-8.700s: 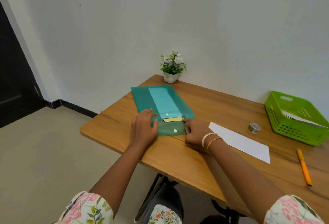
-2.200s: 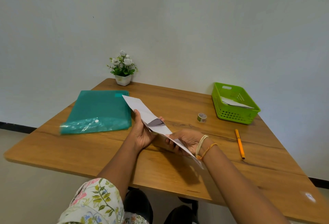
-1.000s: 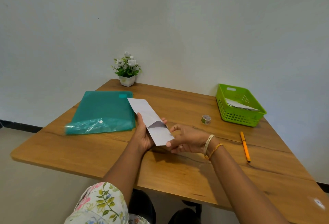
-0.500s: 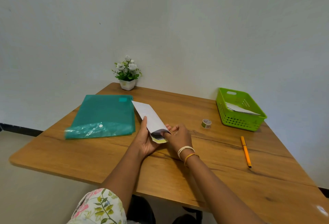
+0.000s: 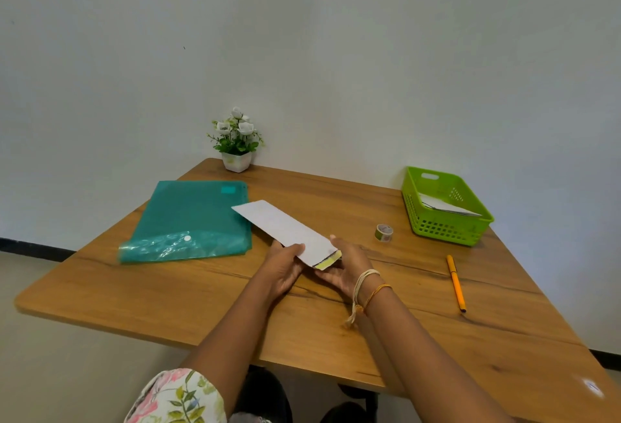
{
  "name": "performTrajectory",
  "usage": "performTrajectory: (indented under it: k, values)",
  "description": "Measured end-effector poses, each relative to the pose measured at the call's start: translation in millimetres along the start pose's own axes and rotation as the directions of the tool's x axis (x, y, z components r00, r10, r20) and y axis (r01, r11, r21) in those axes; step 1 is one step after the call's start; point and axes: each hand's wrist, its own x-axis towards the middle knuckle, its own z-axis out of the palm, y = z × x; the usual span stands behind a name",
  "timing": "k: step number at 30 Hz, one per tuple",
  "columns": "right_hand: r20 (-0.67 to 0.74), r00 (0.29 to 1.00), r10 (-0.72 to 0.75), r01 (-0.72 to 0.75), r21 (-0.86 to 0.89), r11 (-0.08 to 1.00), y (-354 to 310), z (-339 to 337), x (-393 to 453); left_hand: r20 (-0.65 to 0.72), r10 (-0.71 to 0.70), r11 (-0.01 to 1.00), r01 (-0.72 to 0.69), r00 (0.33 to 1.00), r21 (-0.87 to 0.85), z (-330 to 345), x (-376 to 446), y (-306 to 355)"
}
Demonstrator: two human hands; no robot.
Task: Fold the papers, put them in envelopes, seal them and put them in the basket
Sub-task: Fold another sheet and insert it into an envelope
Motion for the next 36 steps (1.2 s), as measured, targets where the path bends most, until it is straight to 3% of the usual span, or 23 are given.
performTrajectory:
  k: [5,7,9,11,14,16,18,19,21,24,25,27,30,36]
  values:
    - [-0.232,0.973,0.023,-0.061,-0.158,0.985,-10,-13,7,-0.241,0.053,0.932,0.039,0.969,0.361,18,-10,-1]
    - [-0.327,0.945,0.018,-0.088,-0.199,0.976,-16,-26,15,-0.422,0.185,0.839,0.081,0.888,0.538,26,-17,-4]
    - [-0.381,0.923,-0.051,-0.098,-0.361,0.928,-21,-42,22,-0.462,0.372,0.729,0.054,0.805,0.682,30,-26,-11]
    - [-0.365,0.924,-0.116,-0.101,-0.523,0.846,-25,-55,22,-0.305,0.554,0.555,-0.071,0.775,0.829,29,-33,-22]
    - [-0.337,0.926,-0.172,-0.121,-0.695,0.708,-33,-73,17,0.157,0.705,0.085,-0.303,0.691,0.949,25,-41,-36]
    - [-0.313,0.916,-0.251,-0.134,-0.828,0.545,-39,-86,18,0.387,0.635,-0.169,-0.37,0.668,0.914,22,-41,-38]
    - [-0.285,0.887,-0.363,-0.135,-0.913,0.385,-39,-98,19,0.526,0.456,-0.335,-0.409,0.718,0.849,21,-36,-42]
    - [-0.265,0.87,-0.415,-0.104,-0.922,0.372,-38,-103,20,0.549,0.348,-0.38,-0.421,0.76,0.824,20,-34,-44]
    - [-0.231,0.841,-0.488,0.003,-0.902,0.432,-29,-106,19,0.541,0.182,-0.43,-0.428,0.821,0.795,20,-32,-45]
    - [-0.178,0.788,-0.589,0.125,-0.891,0.436,-12,-103,19,0.495,0.108,-0.44,-0.405,0.862,0.802,20,-29,-44]
    - [-0.14,0.771,-0.622,0.152,-0.907,0.393,-6,-102,19,0.492,0.109,-0.443,-0.401,0.864,0.802,20,-29,-43]
    - [-0.017,0.748,-0.664,0.152,-0.969,0.196,5,-99,19,0.486,0.103,-0.457,-0.392,0.868,0.798,20,-29,-43]
    - [0.147,0.782,-0.606,0.129,-0.989,-0.074,24,-97,16,0.463,0.103,-0.473,-0.366,0.88,0.801,18,-28,-46]
    - [0.152,0.879,-0.452,0.049,-0.972,-0.231,33,-90,11,0.431,0.062,-0.515,-0.341,0.9,0.787,18,-26,-46]
